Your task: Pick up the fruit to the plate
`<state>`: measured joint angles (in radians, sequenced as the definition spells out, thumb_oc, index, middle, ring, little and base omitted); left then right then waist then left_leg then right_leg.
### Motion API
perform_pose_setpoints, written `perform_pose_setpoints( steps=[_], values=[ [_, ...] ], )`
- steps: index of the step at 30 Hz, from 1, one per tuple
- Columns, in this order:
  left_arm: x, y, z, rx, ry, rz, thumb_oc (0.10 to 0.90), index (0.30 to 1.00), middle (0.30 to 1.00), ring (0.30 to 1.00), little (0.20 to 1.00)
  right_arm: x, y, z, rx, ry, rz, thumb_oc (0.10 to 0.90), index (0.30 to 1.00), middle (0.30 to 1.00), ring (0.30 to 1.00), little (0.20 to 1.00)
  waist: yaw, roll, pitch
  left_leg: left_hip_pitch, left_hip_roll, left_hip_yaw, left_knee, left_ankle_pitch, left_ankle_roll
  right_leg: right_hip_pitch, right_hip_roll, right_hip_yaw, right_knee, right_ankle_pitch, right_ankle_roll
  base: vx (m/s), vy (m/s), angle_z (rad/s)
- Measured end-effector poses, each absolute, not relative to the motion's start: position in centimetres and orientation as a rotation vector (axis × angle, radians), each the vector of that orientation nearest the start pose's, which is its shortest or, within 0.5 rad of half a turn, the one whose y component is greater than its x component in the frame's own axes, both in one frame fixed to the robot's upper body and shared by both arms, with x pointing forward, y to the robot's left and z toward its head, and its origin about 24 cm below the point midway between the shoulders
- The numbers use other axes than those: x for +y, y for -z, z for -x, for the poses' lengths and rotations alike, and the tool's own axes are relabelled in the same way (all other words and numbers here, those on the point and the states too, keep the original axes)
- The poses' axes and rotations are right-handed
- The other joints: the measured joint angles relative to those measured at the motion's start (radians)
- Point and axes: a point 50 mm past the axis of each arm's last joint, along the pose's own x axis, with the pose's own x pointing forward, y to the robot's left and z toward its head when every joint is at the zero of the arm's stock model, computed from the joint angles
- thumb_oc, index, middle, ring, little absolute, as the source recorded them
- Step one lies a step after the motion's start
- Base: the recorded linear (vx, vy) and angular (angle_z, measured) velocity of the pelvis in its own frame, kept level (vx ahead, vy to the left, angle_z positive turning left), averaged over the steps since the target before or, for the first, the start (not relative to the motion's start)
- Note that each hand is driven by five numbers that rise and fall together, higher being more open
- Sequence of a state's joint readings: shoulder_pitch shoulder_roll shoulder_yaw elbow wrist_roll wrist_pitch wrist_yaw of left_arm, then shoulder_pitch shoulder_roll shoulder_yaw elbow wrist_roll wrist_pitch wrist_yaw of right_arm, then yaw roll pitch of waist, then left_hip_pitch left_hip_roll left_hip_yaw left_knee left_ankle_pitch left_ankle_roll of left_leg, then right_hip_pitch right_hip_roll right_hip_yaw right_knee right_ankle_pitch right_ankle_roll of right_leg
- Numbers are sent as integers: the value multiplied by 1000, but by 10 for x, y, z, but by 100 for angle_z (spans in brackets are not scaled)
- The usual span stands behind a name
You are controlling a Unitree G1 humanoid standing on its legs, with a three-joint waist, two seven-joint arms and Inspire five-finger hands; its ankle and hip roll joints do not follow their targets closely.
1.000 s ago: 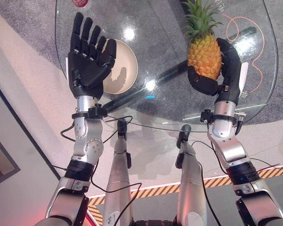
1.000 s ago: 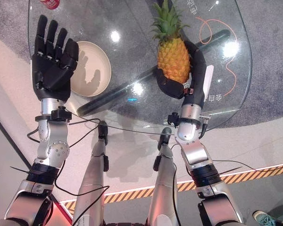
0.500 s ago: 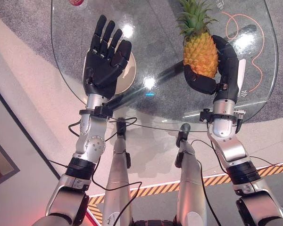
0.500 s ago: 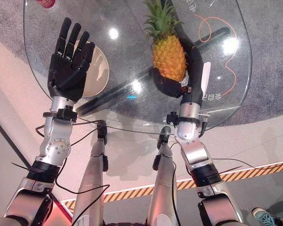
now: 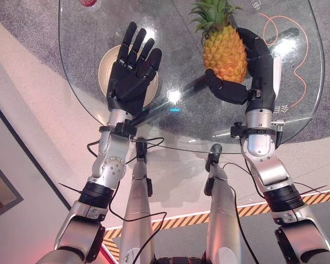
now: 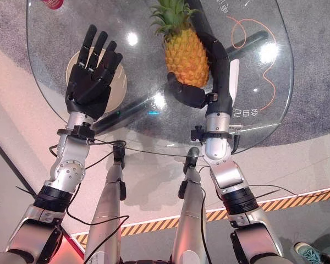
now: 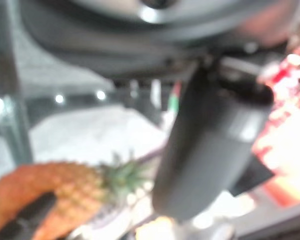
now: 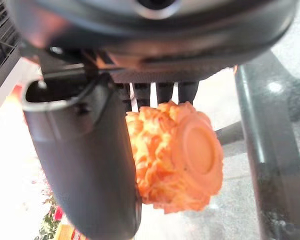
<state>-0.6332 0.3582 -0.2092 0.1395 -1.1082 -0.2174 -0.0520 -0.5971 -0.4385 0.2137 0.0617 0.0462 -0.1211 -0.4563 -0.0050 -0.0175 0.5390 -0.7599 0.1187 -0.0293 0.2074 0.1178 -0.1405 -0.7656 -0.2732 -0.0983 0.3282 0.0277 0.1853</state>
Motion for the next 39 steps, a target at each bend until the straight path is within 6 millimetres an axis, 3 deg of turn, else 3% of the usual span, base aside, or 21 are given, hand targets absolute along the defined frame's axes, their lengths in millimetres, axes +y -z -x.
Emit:
perform_pose_setpoints(
  steps=[8,39],
  values=[
    [129,-207,-338,-472,415,724,800,900,900,900,900,-145,-213,-325,-691,107,312,100,300,300,300,200,0,0,0,0,0,7,-1,0,0,-6,-1,4,1,0,0,0,0,0],
    [120,-211,-339,-439,433,743,800,900,900,900,900,-136,-212,-326,-683,18,341,100,300,300,300,200,-1,0,0,0,-1,14,-11,0,0,-14,-4,6,1,-1,1,0,0,0]
  ],
)
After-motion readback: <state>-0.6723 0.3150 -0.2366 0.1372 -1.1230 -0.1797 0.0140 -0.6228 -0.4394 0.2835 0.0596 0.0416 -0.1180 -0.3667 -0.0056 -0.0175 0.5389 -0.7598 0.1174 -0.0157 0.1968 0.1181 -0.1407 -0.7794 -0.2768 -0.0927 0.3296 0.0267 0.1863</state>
